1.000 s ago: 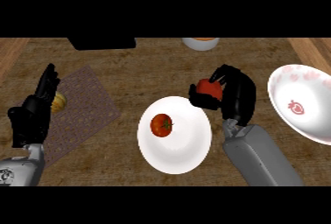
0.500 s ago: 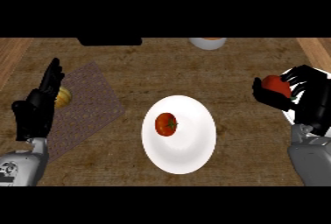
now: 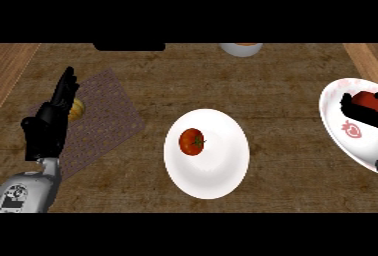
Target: Pick the bell pepper from the plate and place it in the bowl
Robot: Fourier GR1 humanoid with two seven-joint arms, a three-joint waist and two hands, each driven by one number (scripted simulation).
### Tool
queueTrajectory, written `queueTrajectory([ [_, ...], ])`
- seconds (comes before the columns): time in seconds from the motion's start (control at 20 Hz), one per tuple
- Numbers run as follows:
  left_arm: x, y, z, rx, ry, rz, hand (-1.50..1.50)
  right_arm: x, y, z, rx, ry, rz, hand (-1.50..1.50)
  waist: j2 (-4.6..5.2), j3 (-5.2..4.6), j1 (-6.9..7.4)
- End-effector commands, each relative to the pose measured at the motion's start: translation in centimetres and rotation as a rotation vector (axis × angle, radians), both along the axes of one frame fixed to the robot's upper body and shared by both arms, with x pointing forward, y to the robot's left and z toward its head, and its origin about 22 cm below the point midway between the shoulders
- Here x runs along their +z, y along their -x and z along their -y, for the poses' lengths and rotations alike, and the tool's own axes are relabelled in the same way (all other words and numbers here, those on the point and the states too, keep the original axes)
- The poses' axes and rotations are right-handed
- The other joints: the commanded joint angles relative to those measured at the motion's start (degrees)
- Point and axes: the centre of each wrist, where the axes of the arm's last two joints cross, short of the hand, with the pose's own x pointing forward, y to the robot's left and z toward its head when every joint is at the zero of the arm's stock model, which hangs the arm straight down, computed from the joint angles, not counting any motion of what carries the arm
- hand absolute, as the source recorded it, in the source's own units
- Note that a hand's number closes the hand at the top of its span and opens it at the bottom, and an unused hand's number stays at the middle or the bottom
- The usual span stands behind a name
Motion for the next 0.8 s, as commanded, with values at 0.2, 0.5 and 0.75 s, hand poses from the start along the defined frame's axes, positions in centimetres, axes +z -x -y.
queueTrajectory([
  [0.2, 1.3, -0.7, 0.4, -0.016, 0.003, 0.014, 0.00, -3.0, -2.3, 7.1, -0.114, 0.057, -0.081, 1.50, 0.39, 0.10, 1.26],
  [0.5, 1.3, 0.1, 0.0, -0.056, 0.001, 0.017, 0.00, -5.1, -1.6, 9.3, -0.064, -0.190, -0.084, -1.50, 0.56, 0.26, 2.17],
  [0.75, 0.8, -0.7, 1.4, -0.009, 0.005, 0.020, 0.00, -5.5, -1.6, 10.1, 0.080, -0.262, 0.009, -1.50, 0.60, 0.27, 1.55],
])
